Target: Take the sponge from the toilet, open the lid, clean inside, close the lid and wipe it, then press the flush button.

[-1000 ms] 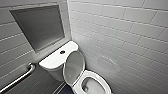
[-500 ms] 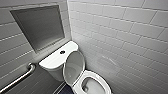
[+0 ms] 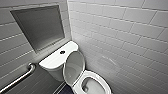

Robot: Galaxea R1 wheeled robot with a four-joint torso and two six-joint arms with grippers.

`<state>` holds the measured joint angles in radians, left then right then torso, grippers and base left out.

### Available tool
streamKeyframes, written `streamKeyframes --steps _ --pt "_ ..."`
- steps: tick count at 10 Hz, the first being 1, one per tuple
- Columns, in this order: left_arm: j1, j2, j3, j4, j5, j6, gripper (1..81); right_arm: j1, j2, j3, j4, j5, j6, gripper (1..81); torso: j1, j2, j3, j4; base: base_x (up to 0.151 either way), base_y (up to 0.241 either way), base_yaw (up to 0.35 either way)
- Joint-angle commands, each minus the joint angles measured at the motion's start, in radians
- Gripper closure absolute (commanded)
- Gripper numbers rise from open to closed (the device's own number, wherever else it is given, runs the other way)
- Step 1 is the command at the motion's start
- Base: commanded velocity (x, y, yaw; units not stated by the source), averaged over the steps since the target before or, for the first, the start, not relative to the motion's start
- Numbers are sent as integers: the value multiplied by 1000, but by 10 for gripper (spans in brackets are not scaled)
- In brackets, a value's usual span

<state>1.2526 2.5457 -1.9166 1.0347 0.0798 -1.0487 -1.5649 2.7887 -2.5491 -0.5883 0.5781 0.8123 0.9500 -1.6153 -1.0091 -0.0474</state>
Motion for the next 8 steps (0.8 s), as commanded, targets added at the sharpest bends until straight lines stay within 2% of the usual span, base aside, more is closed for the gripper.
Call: streamKeyframes --steps 1,3,6,7,8 --pt "3 24 -39 13 41 6 10 -15 -6 -31 -25 -32 -4 811 0 0 0 0 0 0 0" --pt "35 88 -142 19 41 9 10 -18 21 -66 -25 -32 -5 811 0 0 0 0 0 0 0" --pt "51 107 -168 38 38 9 10 -19 28 -80 -36 -32 -4 811 0 0 0 0 0 0 0" --pt "51 110 -168 39 35 10 10 -19 28 -81 -36 -32 -4 811 -64 100 0 0 0 0 0" --pt "51 122 -170 45 40 10 10 -19 30 -83 -36 -34 -4 811 -67 102 1 0 0 0 0"
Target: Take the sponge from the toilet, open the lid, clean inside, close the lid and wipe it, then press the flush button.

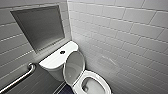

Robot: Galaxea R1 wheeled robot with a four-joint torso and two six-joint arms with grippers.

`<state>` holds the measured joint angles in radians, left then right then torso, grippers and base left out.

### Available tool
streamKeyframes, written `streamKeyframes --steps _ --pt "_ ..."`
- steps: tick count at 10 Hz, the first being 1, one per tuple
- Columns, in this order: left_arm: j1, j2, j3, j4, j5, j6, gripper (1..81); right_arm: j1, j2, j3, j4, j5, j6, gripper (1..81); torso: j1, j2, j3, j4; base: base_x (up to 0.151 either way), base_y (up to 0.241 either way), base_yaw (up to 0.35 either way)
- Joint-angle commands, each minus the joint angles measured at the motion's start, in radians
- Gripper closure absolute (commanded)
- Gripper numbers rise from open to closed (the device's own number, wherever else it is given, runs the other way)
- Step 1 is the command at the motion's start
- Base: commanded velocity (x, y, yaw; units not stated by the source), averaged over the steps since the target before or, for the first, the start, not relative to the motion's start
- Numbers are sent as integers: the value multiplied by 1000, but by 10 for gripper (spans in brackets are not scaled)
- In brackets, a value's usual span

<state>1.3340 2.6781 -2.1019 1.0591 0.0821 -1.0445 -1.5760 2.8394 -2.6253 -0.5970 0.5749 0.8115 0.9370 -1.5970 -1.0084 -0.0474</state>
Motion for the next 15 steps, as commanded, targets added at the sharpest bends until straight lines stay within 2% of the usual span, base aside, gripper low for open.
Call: streamKeyframes --steps 1,4,5,6,9,15 --pt "-26 2 8 34 39 6 10 -8 -18 -8 -27 -32 -3 811 -64 100 0 0 0 0 0" --pt "-3 36 -27 42 38 20 10 -11 1 -25 -27 -33 -3 811 -128 200 0 0 0 0 0" --pt "6 54 -53 44 39 20 10 -10 8 -33 -27 -33 -3 811 -213 331 0 0 0 0 0" --pt "17 82 -87 44 38 26 10 -13 19 -50 -27 -33 -3 811 -181 281 83 0 0 0 0" --pt "32 117 -148 44 36 35 10 -14 48 -88 -27 -33 -3 811 -244 379 153 0 0 0 0" --pt "34 142 -176 42 39 50 10 -17 54 -93 -26 -33 -3 811 -383 588 369 0 0 0 0"
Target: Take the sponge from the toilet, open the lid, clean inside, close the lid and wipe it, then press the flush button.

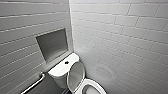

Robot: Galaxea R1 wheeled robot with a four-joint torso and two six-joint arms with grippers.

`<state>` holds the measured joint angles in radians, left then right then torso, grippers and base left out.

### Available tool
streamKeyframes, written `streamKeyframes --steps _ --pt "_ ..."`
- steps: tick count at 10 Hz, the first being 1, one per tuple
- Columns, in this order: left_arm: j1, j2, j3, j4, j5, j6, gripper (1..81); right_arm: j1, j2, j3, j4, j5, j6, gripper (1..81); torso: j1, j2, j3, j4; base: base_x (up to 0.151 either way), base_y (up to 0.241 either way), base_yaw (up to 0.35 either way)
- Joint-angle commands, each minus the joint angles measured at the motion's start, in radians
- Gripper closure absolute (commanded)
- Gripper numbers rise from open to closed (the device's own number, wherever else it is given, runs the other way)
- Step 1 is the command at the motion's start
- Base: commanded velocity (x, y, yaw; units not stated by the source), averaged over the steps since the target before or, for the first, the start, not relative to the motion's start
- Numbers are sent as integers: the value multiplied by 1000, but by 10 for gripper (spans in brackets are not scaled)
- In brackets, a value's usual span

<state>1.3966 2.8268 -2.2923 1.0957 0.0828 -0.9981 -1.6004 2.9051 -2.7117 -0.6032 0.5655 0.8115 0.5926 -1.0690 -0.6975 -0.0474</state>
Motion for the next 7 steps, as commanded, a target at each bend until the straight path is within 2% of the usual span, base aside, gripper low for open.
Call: streamKeyframes --steps 1,2,3,4,5,6,7 --pt "-27 -7 7 6 38 4 10 10 -8 -9 -20 -36 -3 811 -64 100 99 0 0 0 0" --pt "-26 -3 -4 6 37 4 10 12 -7 -11 -17 -65 -3 811 -86 133 132 0 0 0 0" --pt "-24 4 -16 4 38 4 10 15 -7 -11 -17 -91 0 811 -110 169 142 0 0 0 0" --pt "-23 10 -30 3 37 3 10 18 -4 -11 -17 -113 -2 811 -132 201 103 0 0 0 0" --pt "-23 17 -45 -3 37 1 10 24 2 -11 -17 -157 -2 811 -86 126 116 0 0 0 0" --pt "-21 34 -73 -10 37 0 10 44 18 -9 -18 -278 -2 811 -91 132 125 0 0 0 0" --pt "-21 54 -111 -11 37 -1 10 82 54 -11 -20 -482 -6 811 -95 139 129 0 0 0 0"
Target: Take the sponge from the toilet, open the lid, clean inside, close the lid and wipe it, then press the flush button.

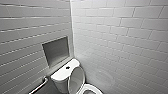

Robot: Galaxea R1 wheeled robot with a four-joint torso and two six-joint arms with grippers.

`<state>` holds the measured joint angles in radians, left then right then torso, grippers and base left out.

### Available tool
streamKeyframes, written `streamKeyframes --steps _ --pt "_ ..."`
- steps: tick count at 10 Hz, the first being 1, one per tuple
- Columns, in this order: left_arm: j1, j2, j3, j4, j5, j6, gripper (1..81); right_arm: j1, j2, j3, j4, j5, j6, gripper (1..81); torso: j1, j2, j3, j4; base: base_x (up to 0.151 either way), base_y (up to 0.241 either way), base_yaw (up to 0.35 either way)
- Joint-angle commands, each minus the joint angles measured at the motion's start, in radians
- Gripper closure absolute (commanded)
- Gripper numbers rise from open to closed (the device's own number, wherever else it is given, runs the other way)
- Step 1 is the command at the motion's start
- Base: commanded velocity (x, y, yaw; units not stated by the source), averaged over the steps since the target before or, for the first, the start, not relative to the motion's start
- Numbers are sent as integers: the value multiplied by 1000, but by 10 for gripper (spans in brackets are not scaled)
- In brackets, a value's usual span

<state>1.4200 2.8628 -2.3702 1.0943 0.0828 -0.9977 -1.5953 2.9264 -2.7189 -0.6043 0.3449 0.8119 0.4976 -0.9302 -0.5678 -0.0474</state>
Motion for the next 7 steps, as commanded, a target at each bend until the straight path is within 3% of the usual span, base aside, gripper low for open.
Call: streamKeyframes --steps 1,2,4,5,6,7 --pt "-42 39 -74 -10 37 -4 10 123 62 1 -16 -450 -7 811 0 0 0 0 0 0 0" --pt "-40 62 -120 -11 35 -12 10 140 74 2 -5 -544 -7 811 0 0 0 0 0 0 0" --pt "-26 98 -198 -54 35 -16 10 130 78 -1 18 -561 -11 811 0 0 0 0 0 0 0" --pt "-17 110 -227 -93 35 -16 10 119 78 -2 37 -555 -45 811 0 0 0 0 0 0 0" --pt "-8 118 -239 -111 37 -16 10 113 78 -2 107 -552 -120 811 0 0 0 0 0 0 0" --pt "-5 120 -239 -120 38 -16 10 114 78 -4 280 -552 -302 811 0 0 0 0 0 0 0"
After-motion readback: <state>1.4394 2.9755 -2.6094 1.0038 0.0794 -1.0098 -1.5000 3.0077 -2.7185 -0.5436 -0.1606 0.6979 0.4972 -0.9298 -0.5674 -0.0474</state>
